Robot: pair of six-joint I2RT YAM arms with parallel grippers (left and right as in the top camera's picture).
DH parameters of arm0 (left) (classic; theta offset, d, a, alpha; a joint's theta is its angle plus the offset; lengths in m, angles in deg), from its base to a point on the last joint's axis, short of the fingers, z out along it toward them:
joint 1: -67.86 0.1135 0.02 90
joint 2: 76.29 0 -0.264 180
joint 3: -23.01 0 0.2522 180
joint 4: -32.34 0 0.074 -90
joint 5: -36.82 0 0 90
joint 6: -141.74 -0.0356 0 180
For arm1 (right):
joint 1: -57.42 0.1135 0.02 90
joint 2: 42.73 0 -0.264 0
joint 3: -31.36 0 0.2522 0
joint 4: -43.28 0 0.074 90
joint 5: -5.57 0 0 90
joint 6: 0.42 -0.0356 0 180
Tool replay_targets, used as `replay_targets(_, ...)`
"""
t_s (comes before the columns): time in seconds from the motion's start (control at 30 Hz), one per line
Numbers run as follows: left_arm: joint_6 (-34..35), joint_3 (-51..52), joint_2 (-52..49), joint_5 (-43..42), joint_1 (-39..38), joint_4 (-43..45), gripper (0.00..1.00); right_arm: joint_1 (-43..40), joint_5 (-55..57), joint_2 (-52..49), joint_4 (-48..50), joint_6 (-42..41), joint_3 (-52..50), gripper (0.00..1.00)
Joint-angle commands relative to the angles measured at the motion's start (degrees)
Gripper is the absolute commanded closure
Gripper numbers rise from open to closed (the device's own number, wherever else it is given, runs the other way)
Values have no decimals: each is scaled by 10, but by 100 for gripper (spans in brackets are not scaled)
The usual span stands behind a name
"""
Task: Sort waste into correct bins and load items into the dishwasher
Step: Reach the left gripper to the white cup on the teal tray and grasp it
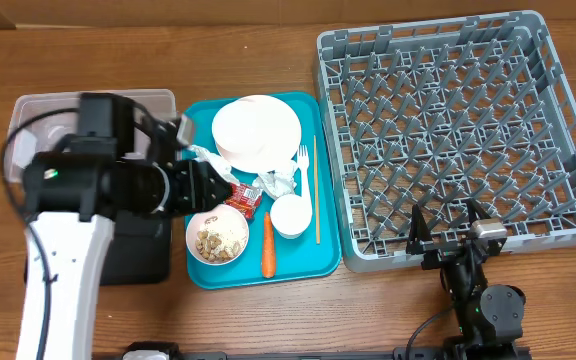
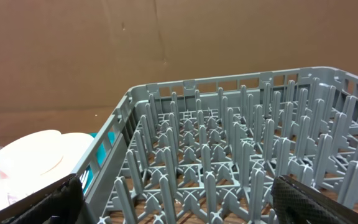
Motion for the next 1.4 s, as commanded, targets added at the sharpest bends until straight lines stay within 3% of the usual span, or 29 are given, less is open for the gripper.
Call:
replay_targets(0.0,60,59,-2,76,-47,28,46,-1,3,5,3,2,-6,0)
replay_targets(0.27,174,131,-5,226,-190,163,42,-1,3,5,3,2,-6,0)
replay_targets(0.47,199,157,-25,299,-252,238,42,-1,3,5,3,2,-6,0)
replay_targets(0.8,220,157,-120,299,-267,260,42,-1,3,5,3,2,-6,0)
replay_targets(1.17,219,157,-218,236,-268,287,48,-1,3,5,3,2,-6,0)
replay_targets(1.2,218,157,-221,237,-268,286,53,-1,3,5,3,2,-6,0)
replay_targets(1.27,215,157,-221,237,-270,287,88,-1,3,5,3,2,-6,0)
replay_targets(1.3,216,157,-221,238,-271,287,96,-1,3,5,3,2,-6,0)
replay_targets(1.37,216,156,-221,239,-269,289,96,-1,3,5,3,2,-6,0)
